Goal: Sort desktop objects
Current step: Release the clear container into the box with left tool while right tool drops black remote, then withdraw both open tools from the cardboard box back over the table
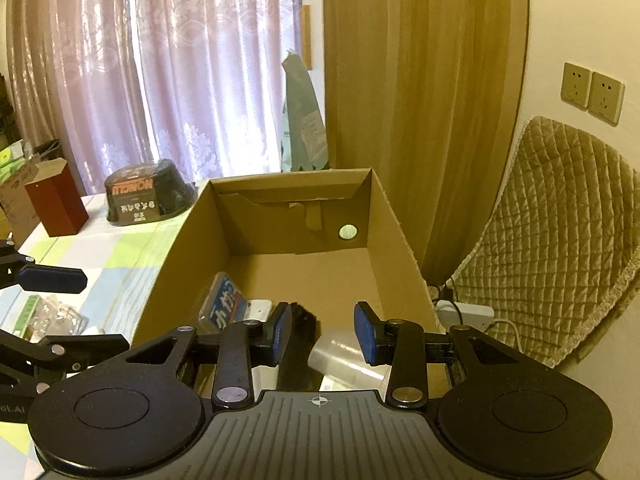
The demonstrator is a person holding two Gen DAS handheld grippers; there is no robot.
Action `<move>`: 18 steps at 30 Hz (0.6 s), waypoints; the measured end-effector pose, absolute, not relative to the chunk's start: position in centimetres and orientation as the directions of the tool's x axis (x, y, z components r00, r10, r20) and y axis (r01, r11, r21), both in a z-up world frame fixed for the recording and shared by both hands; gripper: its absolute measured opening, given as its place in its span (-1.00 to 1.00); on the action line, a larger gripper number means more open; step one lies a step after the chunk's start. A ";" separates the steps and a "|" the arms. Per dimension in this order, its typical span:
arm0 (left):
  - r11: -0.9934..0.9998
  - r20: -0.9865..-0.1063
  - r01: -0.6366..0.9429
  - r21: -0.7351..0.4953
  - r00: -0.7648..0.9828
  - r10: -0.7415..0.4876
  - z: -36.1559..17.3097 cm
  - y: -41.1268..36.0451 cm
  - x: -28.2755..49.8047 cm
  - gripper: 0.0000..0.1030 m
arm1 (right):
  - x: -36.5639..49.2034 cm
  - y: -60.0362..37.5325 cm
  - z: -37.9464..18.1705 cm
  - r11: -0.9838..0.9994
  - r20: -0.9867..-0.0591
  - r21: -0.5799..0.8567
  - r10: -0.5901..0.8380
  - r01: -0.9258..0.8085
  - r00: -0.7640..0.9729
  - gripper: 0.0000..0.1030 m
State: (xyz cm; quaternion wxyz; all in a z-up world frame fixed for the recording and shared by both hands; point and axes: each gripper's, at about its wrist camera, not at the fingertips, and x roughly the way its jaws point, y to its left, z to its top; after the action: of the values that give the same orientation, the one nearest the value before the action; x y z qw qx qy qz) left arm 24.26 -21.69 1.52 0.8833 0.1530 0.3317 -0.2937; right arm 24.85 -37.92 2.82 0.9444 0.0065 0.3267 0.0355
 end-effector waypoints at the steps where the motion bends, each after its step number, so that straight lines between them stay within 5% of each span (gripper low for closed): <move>1: 0.784 -0.676 0.617 0.072 0.608 -0.417 1.6 -21.4 23.9 0.27 | 24.5 -37.7 3.0 0.997 -0.617 0.037 0.075 -0.066 0.784 -0.25; 7: 0.803 -0.677 0.594 0.052 0.612 -0.409 2.2 -19.7 21.6 0.30 | 21.8 -36.8 4.3 0.996 -0.606 0.047 0.089 -0.076 0.791 -0.24; 10: 0.811 -0.681 0.584 0.049 0.613 -0.401 2.5 -18.8 20.1 0.33 | 19.9 -36.5 4.9 0.996 -0.585 0.057 0.086 -0.065 0.807 0.67; 18: 0.862 -0.695 0.507 0.012 0.624 -0.357 2.8 -14.6 15.5 0.59 | 14.8 -34.4 5.7 0.991 -0.585 0.105 0.131 -0.086 0.800 0.67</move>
State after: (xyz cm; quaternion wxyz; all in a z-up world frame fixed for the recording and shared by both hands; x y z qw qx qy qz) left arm 15.49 -14.60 2.77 0.8952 0.1038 0.3601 -0.2412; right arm 14.84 -34.40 5.65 0.9481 0.0364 0.3107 0.0572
